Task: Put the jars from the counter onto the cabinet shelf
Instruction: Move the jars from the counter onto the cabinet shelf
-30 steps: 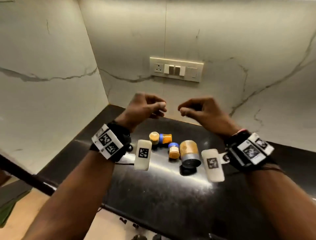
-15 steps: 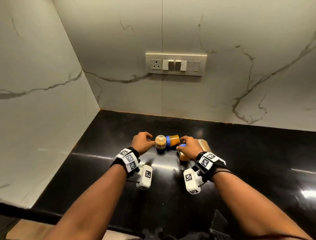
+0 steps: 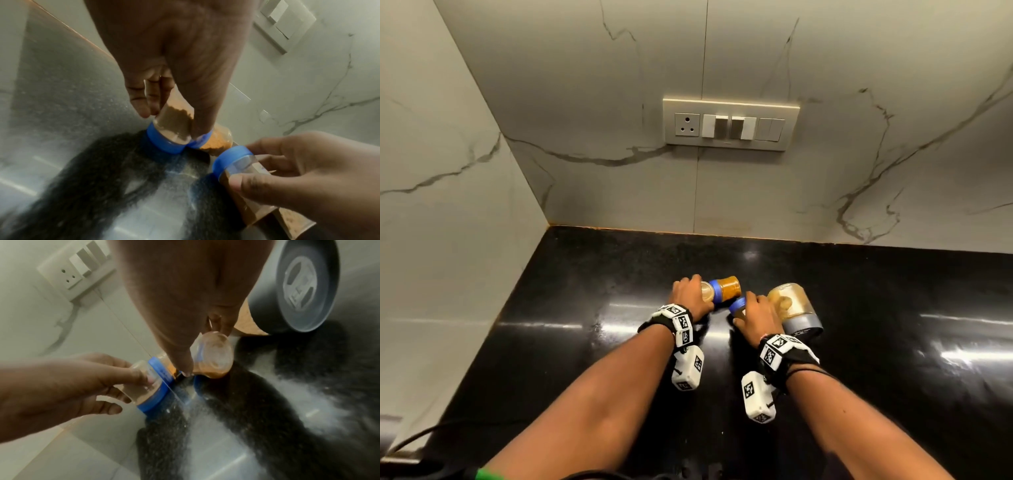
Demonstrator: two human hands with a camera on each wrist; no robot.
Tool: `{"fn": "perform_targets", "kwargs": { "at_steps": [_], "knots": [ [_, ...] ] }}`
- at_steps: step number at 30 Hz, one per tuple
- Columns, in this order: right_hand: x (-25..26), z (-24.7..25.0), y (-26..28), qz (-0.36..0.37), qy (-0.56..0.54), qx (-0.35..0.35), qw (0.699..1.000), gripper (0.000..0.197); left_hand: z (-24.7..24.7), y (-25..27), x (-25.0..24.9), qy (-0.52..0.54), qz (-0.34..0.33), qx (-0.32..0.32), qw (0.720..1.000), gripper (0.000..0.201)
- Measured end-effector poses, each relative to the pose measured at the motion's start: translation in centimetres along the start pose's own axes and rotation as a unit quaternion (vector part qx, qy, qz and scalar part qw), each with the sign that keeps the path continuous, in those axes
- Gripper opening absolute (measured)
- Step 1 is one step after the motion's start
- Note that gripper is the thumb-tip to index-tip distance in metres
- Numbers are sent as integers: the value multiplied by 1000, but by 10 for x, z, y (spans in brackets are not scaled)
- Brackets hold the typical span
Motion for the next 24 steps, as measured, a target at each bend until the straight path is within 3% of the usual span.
{"fn": "perform_targets", "kwargs": {
  "at_steps": [3,5,8,11,13,14,16,21,24],
  "knots": [
    [2,-4,2,-2,-33,4,999,50,6,5,10,43,25,-24,998,51],
    [3,-3,4,-3,-59,-1,998,51,13,15,22,139,58,-48,987,40],
    [3,0,9,-5,-123,-9,992,55,13,32,44,326,91,-81,938,34],
    [1,2,15,-3,-188,-25,982,61,0,52,56,559,133,-40,817,16],
    [-2,1,19,-2,-241,-42,970,61,-10,68,55,701,171,27,692,5],
    [-3,2,22,-1,-271,-49,961,61,-13,75,56,745,188,46,638,8],
    [-5,3,27,-6,-330,-53,942,61,-18,83,60,780,204,68,587,22],
    [-6,5,41,3,-495,-2,869,59,-23,104,52,804,163,80,566,32],
    [-6,20,53,25,-545,27,838,52,-25,112,36,812,104,117,563,76]
  ]
}}
Point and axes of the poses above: each hand's wrist, its own y-axis away from the middle knuckle, its own z-axis out of the back of the hand, x = y × z, the point moved 7 cm from there along -y, towards the middle knuckle
